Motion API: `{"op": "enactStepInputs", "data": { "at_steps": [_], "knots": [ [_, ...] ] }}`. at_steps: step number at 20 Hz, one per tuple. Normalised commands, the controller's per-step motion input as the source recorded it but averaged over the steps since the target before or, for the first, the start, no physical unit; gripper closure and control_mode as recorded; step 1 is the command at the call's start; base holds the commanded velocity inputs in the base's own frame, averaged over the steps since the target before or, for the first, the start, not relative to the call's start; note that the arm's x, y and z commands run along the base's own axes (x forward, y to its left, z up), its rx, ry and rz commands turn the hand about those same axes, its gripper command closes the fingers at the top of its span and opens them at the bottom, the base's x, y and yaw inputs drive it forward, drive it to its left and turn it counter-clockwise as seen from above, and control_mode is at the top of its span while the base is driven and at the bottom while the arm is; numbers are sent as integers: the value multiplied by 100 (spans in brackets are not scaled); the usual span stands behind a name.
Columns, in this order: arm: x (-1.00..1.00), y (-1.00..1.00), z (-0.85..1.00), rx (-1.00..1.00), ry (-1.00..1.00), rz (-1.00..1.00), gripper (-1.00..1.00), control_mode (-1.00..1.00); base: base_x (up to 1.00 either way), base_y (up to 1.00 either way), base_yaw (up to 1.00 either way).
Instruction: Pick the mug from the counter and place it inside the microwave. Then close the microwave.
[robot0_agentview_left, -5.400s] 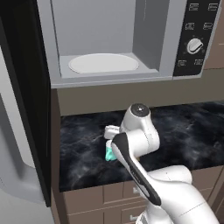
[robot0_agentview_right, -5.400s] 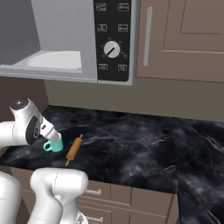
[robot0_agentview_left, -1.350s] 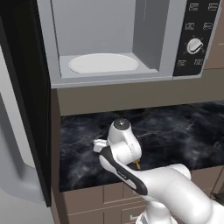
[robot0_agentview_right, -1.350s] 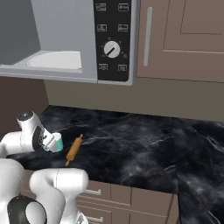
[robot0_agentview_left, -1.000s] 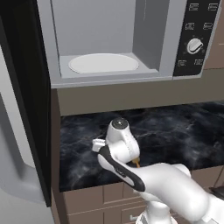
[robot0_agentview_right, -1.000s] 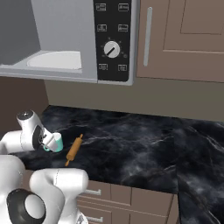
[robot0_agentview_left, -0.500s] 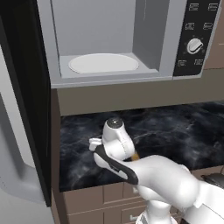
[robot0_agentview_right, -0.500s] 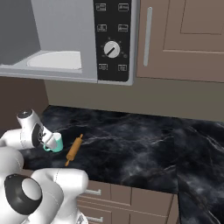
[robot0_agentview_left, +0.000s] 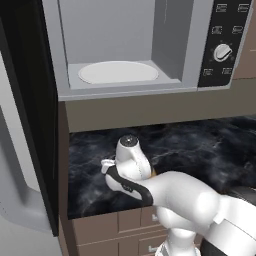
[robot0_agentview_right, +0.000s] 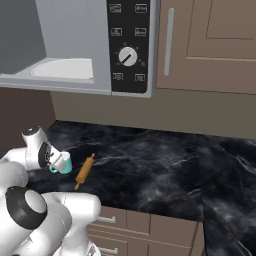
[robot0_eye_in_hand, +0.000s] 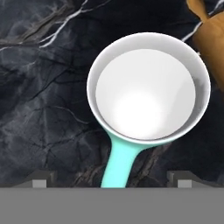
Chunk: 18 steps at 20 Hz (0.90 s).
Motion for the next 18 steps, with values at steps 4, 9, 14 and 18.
{"op": "enactStepInputs", "data": {
  "at_steps": [4, 9, 14, 18],
  "knots": [
    [0, 0, -29, 0, 1, -1, -100, -100, 0, 0, 0],
    [0, 0, -19, 0, 0, -2, -100, -100, 0, 0, 0],
    [1, 0, -1, -1, 0, -1, -100, -100, 0, 0, 0],
    [0, 0, 0, 0, 0, 0, -100, -100, 0, 0, 0]
  ]
}}
